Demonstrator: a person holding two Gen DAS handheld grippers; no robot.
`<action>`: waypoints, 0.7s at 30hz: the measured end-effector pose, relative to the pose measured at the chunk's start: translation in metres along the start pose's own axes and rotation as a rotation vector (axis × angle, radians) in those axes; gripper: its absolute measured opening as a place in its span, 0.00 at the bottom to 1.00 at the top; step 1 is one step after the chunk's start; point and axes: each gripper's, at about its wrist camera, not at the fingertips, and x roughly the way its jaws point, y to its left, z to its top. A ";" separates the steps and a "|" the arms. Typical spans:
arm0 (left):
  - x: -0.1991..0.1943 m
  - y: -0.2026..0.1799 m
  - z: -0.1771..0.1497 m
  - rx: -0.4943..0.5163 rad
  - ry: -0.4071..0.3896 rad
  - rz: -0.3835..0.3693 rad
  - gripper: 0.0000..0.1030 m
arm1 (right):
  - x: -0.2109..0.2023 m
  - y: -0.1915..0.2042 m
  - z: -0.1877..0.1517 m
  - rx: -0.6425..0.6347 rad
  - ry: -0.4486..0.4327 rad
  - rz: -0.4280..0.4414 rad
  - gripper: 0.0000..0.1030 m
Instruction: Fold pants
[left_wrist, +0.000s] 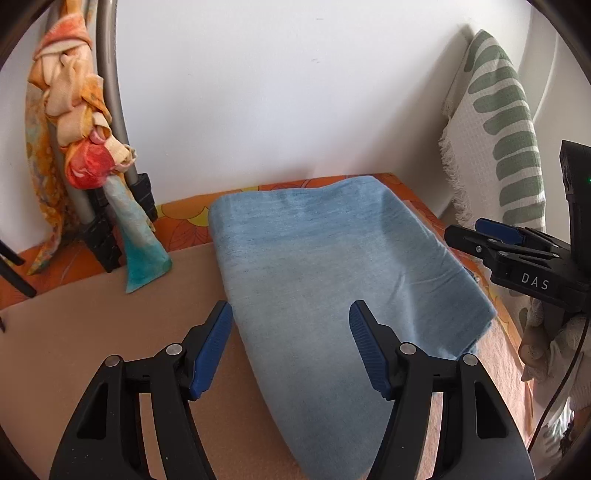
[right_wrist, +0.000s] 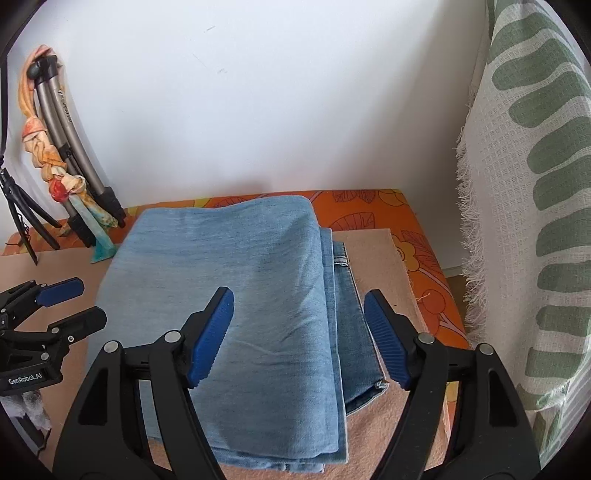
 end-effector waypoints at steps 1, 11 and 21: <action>-0.008 -0.001 -0.001 0.006 -0.008 -0.003 0.63 | -0.006 0.002 -0.001 0.002 -0.007 0.002 0.75; -0.093 -0.013 -0.010 0.017 -0.118 0.033 0.63 | -0.089 0.042 -0.015 -0.037 -0.080 -0.010 0.84; -0.181 -0.019 -0.048 0.013 -0.227 0.034 0.71 | -0.179 0.072 -0.047 -0.053 -0.161 -0.017 0.91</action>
